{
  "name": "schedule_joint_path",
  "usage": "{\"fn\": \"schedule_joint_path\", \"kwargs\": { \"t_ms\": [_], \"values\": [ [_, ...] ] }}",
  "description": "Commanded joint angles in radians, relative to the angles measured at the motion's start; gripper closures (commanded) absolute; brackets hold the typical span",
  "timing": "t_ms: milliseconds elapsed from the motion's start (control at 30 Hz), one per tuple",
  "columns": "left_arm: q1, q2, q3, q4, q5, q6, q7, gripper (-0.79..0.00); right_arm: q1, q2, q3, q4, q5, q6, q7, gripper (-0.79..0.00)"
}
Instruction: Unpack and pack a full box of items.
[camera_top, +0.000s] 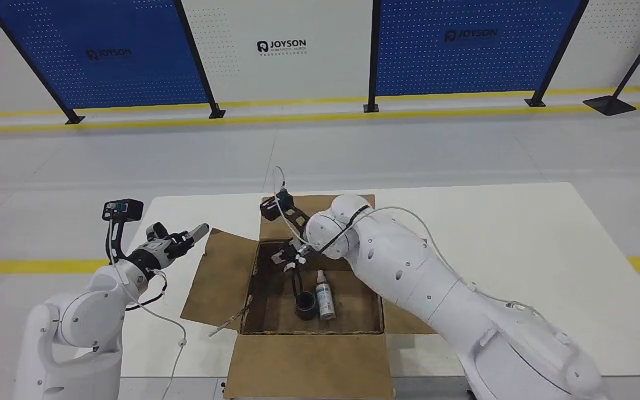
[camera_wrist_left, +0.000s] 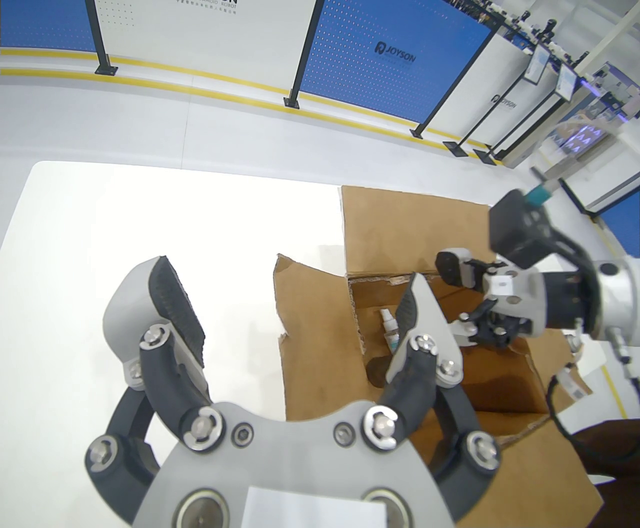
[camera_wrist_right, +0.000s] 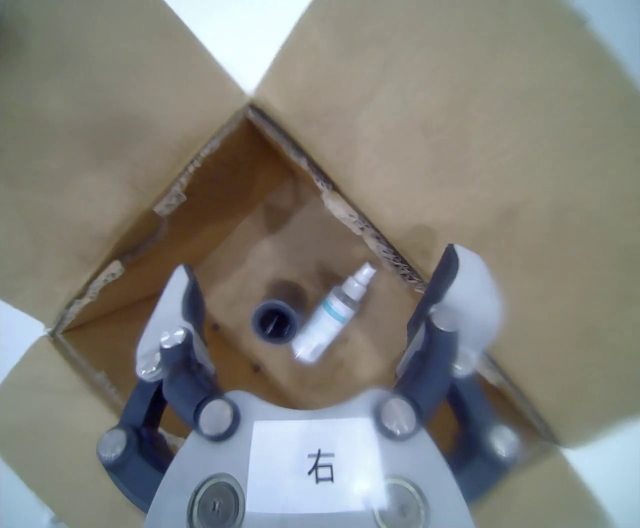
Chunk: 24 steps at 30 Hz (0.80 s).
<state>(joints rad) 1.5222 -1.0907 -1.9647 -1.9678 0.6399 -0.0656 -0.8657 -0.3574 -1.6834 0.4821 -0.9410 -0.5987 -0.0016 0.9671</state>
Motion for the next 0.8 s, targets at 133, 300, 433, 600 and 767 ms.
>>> {"fn": "schedule_joint_path", "kwargs": {
  "t_ms": [133,300,433,600,767],
  "values": [
    [0.0,0.0,0.0,0.0,0.0,0.0,0.0,-0.785,-0.282,0.174,0.288,-0.506,-0.22,-0.103,-0.107,-0.785],
    [0.0,0.0,0.0,0.0,0.0,0.0,0.0,-0.785,-0.577,0.253,0.501,-0.781,-0.26,-0.249,-0.215,-0.785],
    [0.0,0.0,0.0,0.0,0.0,0.0,0.0,-0.785,-0.606,0.258,0.52,-0.799,-0.254,-0.267,-0.232,-0.785],
    [0.0,0.0,0.0,0.0,0.0,0.0,0.0,-0.785,-0.606,0.258,0.52,-0.799,-0.254,-0.267,-0.232,-0.785],
    [0.0,0.0,0.0,0.0,0.0,0.0,0.0,-0.785,-0.606,0.258,0.52,-0.799,-0.254,-0.267,-0.232,-0.785]
  ]
}}
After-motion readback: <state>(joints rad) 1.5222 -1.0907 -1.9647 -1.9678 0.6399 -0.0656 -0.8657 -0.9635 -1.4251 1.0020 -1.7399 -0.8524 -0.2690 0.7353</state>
